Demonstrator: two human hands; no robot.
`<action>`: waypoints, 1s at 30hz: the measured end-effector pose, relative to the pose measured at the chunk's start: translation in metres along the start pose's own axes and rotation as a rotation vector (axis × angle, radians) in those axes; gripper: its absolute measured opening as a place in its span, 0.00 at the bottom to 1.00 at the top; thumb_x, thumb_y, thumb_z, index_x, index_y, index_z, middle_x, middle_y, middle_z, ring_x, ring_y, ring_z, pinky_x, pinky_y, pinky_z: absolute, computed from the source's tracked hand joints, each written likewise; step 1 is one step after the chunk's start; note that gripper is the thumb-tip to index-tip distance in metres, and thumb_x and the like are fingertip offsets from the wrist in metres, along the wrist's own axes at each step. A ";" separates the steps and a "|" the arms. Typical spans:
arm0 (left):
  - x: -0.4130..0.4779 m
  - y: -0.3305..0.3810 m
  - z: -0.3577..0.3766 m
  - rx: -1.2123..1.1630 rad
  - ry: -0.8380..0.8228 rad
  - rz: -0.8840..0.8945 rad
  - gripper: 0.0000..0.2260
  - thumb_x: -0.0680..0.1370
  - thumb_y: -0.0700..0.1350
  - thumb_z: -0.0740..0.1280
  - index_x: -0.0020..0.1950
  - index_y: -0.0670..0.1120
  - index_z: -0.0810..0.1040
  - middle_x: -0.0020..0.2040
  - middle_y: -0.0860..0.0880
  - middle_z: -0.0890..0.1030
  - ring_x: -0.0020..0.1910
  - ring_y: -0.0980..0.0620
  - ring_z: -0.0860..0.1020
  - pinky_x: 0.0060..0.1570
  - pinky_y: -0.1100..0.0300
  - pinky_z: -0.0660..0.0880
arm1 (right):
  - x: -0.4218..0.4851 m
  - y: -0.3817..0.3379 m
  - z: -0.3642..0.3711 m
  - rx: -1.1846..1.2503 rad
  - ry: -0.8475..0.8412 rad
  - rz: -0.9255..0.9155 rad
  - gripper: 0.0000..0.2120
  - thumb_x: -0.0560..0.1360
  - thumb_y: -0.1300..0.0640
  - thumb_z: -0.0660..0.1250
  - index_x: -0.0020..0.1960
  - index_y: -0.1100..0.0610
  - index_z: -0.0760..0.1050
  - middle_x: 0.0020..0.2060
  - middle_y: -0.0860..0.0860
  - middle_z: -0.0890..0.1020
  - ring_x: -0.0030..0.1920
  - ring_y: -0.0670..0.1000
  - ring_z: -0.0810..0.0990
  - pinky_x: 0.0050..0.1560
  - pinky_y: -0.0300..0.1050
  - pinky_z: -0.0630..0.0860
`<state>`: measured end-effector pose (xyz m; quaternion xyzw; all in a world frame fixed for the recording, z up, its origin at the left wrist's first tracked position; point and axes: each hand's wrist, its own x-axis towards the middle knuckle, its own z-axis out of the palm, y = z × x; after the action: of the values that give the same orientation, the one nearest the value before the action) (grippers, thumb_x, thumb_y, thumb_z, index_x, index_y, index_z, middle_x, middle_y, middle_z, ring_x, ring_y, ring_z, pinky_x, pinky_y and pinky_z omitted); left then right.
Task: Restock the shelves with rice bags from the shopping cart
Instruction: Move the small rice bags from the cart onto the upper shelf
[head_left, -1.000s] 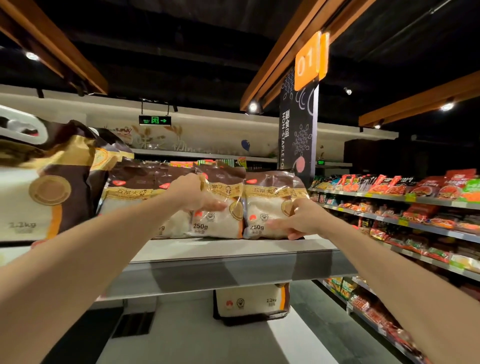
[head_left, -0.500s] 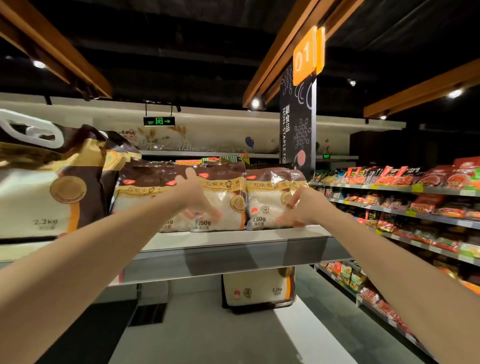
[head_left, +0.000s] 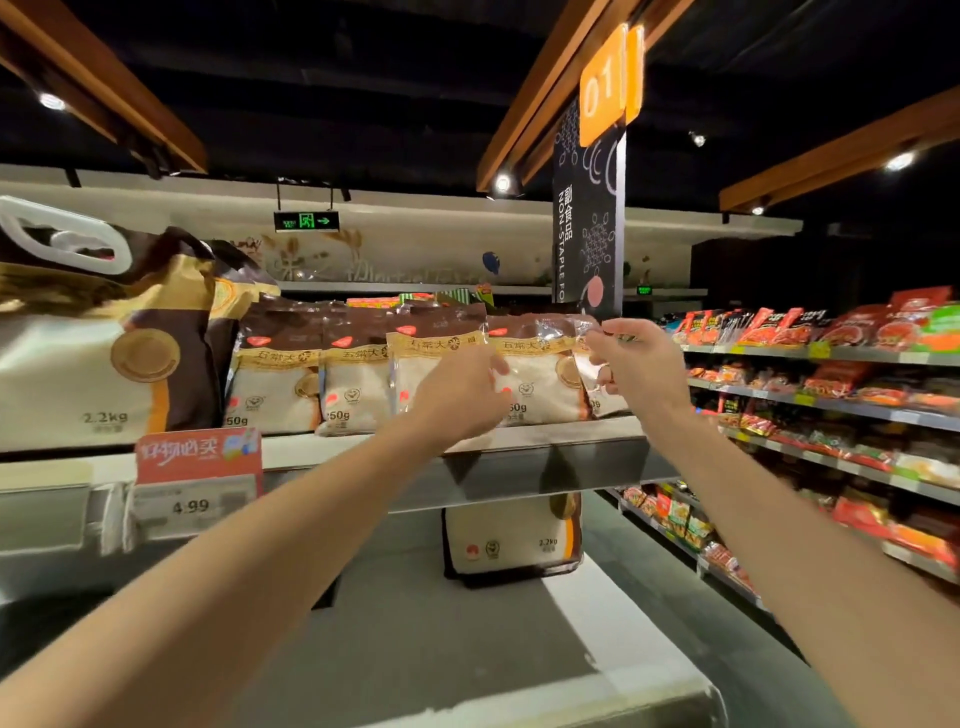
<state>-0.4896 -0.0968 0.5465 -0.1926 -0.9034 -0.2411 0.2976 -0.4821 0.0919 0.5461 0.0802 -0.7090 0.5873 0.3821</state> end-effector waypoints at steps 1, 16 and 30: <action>-0.007 0.009 0.005 -0.098 0.060 0.047 0.12 0.78 0.48 0.69 0.60 0.48 0.78 0.53 0.53 0.80 0.49 0.54 0.78 0.53 0.55 0.78 | -0.007 -0.002 -0.006 0.165 0.061 0.036 0.11 0.76 0.54 0.70 0.56 0.57 0.76 0.41 0.53 0.80 0.33 0.46 0.76 0.29 0.35 0.72; -0.243 0.024 0.222 -0.675 -0.383 -0.083 0.02 0.79 0.42 0.68 0.49 0.45 0.79 0.42 0.49 0.83 0.34 0.59 0.78 0.38 0.67 0.73 | -0.280 0.168 -0.135 -0.116 0.048 0.629 0.10 0.77 0.65 0.66 0.57 0.58 0.74 0.36 0.54 0.80 0.22 0.46 0.71 0.22 0.36 0.66; -0.582 0.022 0.348 -0.628 -1.277 -0.246 0.10 0.76 0.41 0.72 0.57 0.43 0.79 0.45 0.47 0.81 0.45 0.49 0.79 0.46 0.62 0.76 | -0.701 0.207 -0.223 -0.729 0.046 1.186 0.19 0.73 0.56 0.73 0.62 0.56 0.77 0.56 0.52 0.80 0.58 0.53 0.77 0.60 0.43 0.70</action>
<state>-0.1978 -0.0065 -0.0599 -0.2692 -0.8042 -0.3617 -0.3872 -0.0109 0.1181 -0.0552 -0.4665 -0.7768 0.4229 0.0141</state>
